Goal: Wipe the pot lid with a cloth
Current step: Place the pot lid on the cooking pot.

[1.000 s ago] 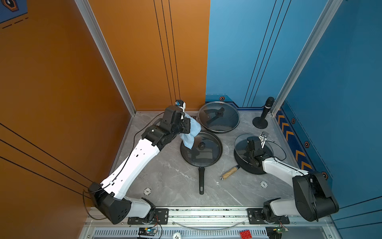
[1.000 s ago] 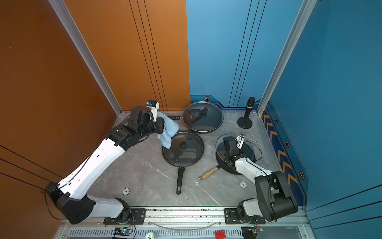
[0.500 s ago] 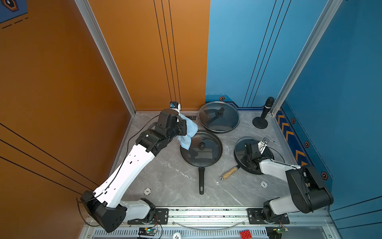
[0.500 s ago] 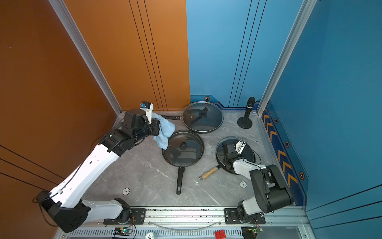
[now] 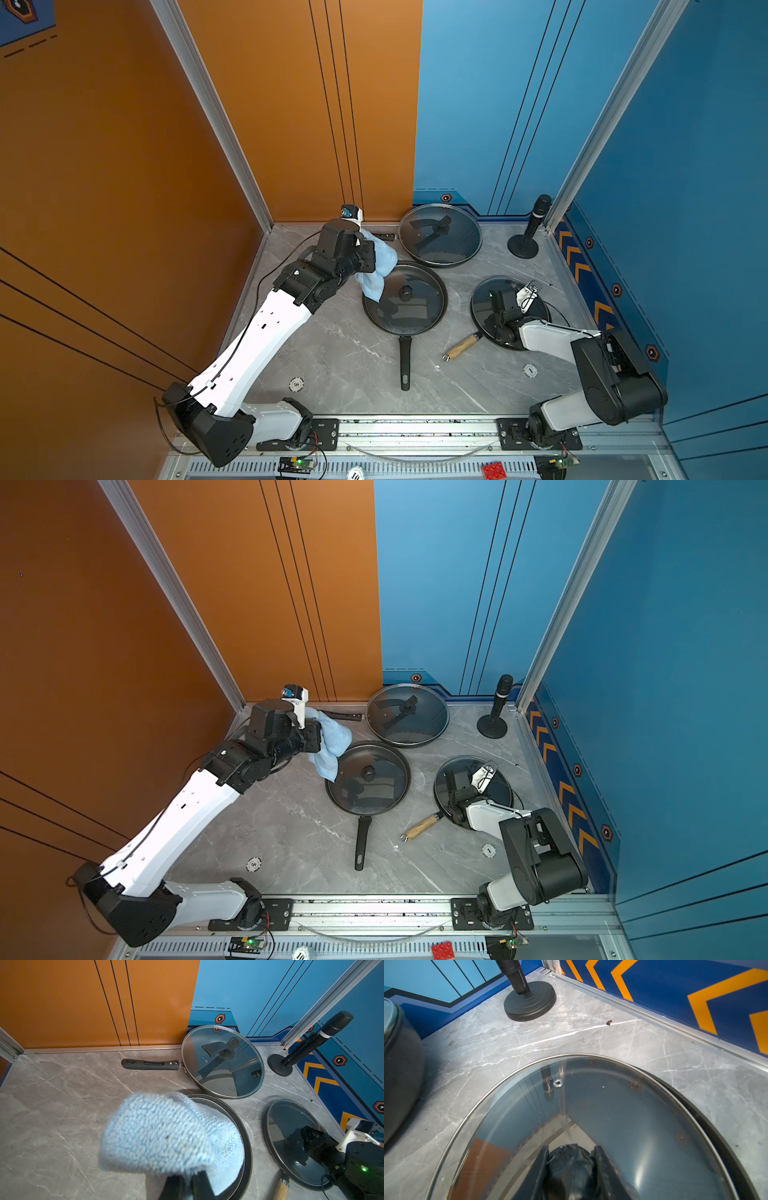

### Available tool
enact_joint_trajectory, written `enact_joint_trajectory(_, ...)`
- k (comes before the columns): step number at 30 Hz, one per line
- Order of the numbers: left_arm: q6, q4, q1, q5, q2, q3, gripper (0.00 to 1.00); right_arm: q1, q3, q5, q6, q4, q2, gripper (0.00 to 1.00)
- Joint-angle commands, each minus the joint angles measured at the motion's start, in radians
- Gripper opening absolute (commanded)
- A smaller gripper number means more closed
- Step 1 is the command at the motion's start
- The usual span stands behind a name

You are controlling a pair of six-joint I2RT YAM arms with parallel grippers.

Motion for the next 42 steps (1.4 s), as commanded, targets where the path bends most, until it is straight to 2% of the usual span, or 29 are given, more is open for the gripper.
enact_joint_trajectory(1,-0.015,0.018,-0.004,-0.027,-0.013,-0.013,0.0,-0.004,0.019,0.09,0.058,-0.064,0.011,0.0)
enact_joint_trajectory(9,-0.017,0.018,-0.01,-0.027,-0.003,-0.006,0.0,0.012,0.086,0.136,0.069,-0.165,0.055,0.01)
enact_joint_trajectory(12,-0.018,0.017,-0.015,-0.031,-0.005,-0.009,0.0,0.023,0.129,0.156,0.069,-0.215,0.087,0.07)
enact_joint_trajectory(14,-0.019,0.018,-0.015,-0.036,-0.007,-0.011,0.0,0.029,0.149,0.162,0.067,-0.237,0.101,0.08)
enact_joint_trajectory(17,-0.021,0.018,-0.018,-0.043,-0.016,-0.019,0.0,0.03,0.162,0.171,0.075,-0.254,0.11,0.18)
enact_joint_trajectory(19,-0.024,0.017,-0.018,-0.048,-0.023,-0.027,0.0,0.03,0.162,0.178,0.085,-0.263,0.109,0.21)
enact_joint_trajectory(24,-0.026,0.019,-0.019,-0.057,-0.036,-0.039,0.0,0.03,0.161,0.182,0.098,-0.278,0.104,0.21)
enact_joint_trajectory(33,-0.034,0.018,-0.02,-0.062,-0.046,-0.055,0.0,0.03,0.144,0.201,0.157,-0.345,0.071,0.06)
enact_joint_trajectory(37,-0.035,0.018,-0.021,-0.059,-0.048,-0.057,0.0,0.031,0.14,0.202,0.164,-0.346,0.069,0.07)
enact_joint_trajectory(39,-0.036,0.018,-0.023,-0.059,-0.047,-0.058,0.0,0.03,0.148,0.198,0.154,-0.345,0.08,0.13)
enact_joint_trajectory(42,-0.037,0.017,-0.024,-0.059,-0.051,-0.062,0.0,0.03,0.16,0.189,0.136,-0.347,0.093,0.16)
